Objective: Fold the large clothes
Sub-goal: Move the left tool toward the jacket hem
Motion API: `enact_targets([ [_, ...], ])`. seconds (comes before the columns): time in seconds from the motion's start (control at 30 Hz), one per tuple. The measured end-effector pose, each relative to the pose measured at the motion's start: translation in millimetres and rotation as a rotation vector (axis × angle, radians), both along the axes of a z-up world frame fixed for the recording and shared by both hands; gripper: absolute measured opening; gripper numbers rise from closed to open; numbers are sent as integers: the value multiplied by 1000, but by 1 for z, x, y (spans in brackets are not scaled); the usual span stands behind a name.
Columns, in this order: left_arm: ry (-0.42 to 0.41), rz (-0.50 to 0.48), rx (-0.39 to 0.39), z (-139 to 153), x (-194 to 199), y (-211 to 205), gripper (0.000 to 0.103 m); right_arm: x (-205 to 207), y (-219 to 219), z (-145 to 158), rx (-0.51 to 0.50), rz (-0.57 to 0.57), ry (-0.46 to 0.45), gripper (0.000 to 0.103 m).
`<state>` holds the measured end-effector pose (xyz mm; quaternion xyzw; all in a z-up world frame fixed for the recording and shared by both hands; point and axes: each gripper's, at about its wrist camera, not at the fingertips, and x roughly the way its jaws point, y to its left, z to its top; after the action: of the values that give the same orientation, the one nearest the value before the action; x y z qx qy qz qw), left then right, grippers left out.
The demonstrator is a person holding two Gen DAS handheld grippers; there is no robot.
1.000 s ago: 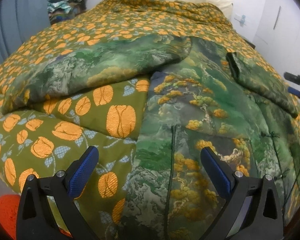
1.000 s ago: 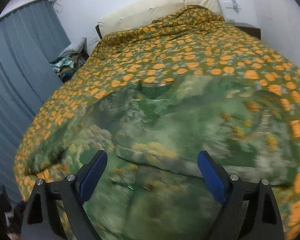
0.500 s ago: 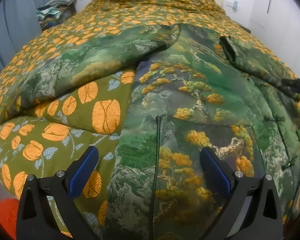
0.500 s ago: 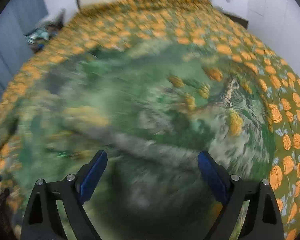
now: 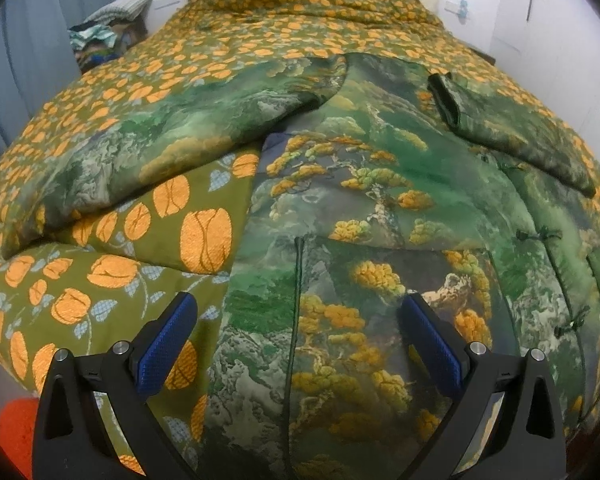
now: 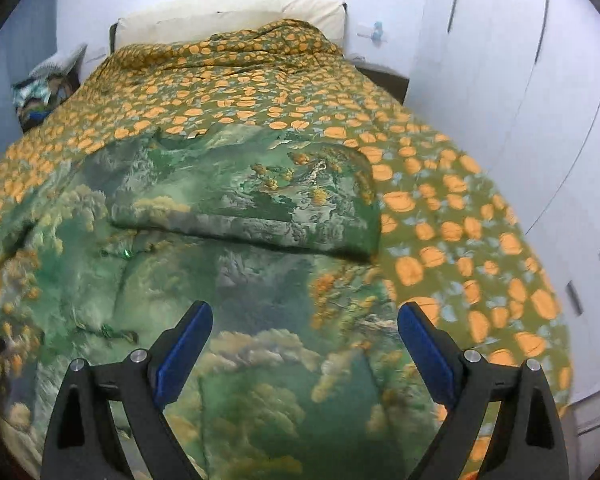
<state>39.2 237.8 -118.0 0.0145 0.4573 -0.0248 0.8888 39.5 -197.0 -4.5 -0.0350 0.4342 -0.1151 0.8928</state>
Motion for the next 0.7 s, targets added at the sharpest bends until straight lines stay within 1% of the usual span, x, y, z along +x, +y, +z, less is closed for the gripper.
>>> enact_targets([
  [0.1, -10, -8, 14, 3, -1, -3, 102, -9, 7, 5, -59, 22, -22, 93],
  [0.27, -9, -18, 33, 3, -2, -6, 102, -16, 12, 8, -102, 31, -44, 93],
  [0.47, -3, -12, 36, 3, -3, -4, 102, -20, 12, 6, -100, 21, -48, 93],
  [0.53, 5, 3, 12, 3, -3, 0, 102, -27, 13, 2, -71, 26, -58, 93],
  [0.63, 17, 49, -61, 3, -2, 15, 102, -44, 25, -11, -33, 81, -73, 93],
  [0.67, 30, 67, -92, 3, 0, 22, 102, -50, 30, -16, -31, 103, -72, 93],
  [0.7, 41, 89, -143, 5, 3, 32, 102, -55, 35, -21, -32, 123, -69, 93],
])
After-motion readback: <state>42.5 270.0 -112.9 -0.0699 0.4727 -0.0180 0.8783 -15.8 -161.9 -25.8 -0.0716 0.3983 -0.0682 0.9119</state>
